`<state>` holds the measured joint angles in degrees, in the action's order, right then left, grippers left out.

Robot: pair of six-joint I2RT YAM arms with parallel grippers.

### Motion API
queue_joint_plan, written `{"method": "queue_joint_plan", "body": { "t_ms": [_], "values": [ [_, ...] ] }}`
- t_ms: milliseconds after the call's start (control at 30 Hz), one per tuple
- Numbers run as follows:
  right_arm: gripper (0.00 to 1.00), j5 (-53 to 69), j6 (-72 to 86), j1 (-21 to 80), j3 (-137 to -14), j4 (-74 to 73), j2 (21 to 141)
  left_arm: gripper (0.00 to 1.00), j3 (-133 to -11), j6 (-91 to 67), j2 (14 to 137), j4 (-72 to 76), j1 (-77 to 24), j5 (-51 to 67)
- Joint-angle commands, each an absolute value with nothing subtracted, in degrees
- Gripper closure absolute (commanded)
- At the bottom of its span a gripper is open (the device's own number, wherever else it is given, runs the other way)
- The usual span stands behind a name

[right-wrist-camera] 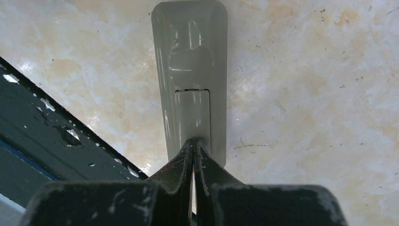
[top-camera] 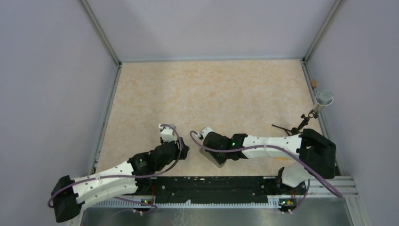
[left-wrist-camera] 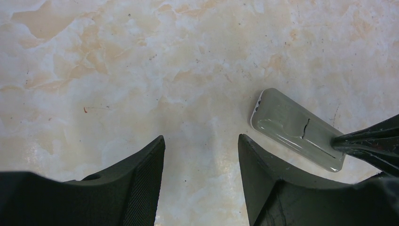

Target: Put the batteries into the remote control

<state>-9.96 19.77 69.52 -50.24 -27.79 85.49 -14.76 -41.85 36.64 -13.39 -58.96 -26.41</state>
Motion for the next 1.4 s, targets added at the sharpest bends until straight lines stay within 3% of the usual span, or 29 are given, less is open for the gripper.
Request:
{"method": "queue_joint_plan", "body": {
  "t_ms": [0,300,667,1367],
  "values": [
    [1.0,-12.27,20.65,68.98,-51.69,-30.11,81.59,0.4,-15.88,-41.23,36.82,-11.23,-58.72,-26.54],
    [1.0,-13.57,21.54,68.98,-52.06,-30.42,77.2,0.4,-15.95,-41.27,36.86,-11.25,-58.8,-26.54],
    [1.0,-4.46,24.36,68.92,-44.35,-21.74,84.59,0.4,-15.91,-41.26,36.95,-11.25,-58.78,-26.63],
    [1.0,-15.87,21.03,68.54,-52.11,-29.59,75.12,0.4,-16.11,-41.22,37.64,-11.07,-58.77,-26.47]
  ]
}}
